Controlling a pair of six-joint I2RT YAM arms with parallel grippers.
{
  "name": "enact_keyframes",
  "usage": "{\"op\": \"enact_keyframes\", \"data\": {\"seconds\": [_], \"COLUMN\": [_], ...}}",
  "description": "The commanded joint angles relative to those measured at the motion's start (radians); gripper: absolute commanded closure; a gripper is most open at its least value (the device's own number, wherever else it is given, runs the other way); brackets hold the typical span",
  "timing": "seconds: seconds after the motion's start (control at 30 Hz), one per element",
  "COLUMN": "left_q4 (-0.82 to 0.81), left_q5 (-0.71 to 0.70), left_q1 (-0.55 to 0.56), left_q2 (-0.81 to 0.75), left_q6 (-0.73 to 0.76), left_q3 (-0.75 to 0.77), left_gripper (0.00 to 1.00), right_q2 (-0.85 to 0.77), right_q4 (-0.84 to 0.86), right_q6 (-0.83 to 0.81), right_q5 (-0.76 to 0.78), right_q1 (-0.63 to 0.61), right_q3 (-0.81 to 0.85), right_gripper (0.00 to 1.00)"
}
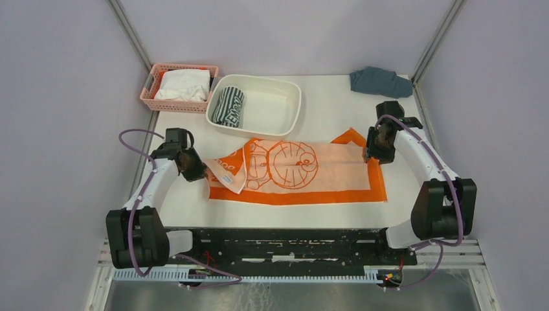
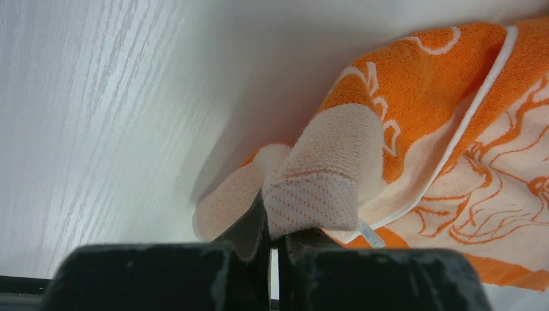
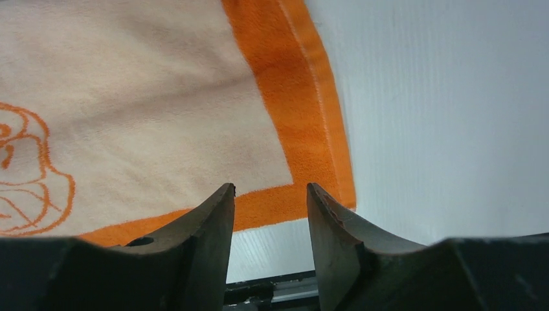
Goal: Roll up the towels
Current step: Flatten out the towel at the center of the board.
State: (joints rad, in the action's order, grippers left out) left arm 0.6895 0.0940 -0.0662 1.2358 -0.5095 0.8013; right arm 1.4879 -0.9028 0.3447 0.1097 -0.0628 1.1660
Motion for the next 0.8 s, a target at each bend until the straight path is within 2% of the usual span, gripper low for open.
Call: {"op": "enact_keyframes", "data": {"seconds": [0.0, 0.17, 0.37, 0.57, 0.77], "left_q4": [-0.069, -0.092, -0.133, -0.157, -0.157], "left_q5": [-0.073, -0.102, -0.151, -0.153, -0.174], "left_q1": [-0.006, -0.006, -0.006, -0.006, -0.009], "left_q2": [0.026, 0.052, 0.096, 0.151, 0.186], "left_q6": [-0.007, -0.002, 0.010, 0.015, 0.014], "left_q3": [0.046, 0.060, 0.055, 0.081, 0.107], "left_gripper": [0.97, 0.97, 0.97, 0.97, 0.96], "right_q2": [-0.077, -0.162, -0.215, -0.175, -0.129], "right_q4": [0.043, 0.068, 0.063, 0.117, 0.132], "right_q6": [0.059, 0.125, 0.179, 0.216, 0.227], "right_q5": [0.011, -0.033, -0.074, -0.110, -0.107], "right_q1": [0.080, 0.162, 0.268, 0.329, 0.336], "right_q3": [-0.096, -0.254, -0.379, -0.441, -0.442], "right_gripper": [0.47, 0.42, 0.42, 0.43, 0.45]}}
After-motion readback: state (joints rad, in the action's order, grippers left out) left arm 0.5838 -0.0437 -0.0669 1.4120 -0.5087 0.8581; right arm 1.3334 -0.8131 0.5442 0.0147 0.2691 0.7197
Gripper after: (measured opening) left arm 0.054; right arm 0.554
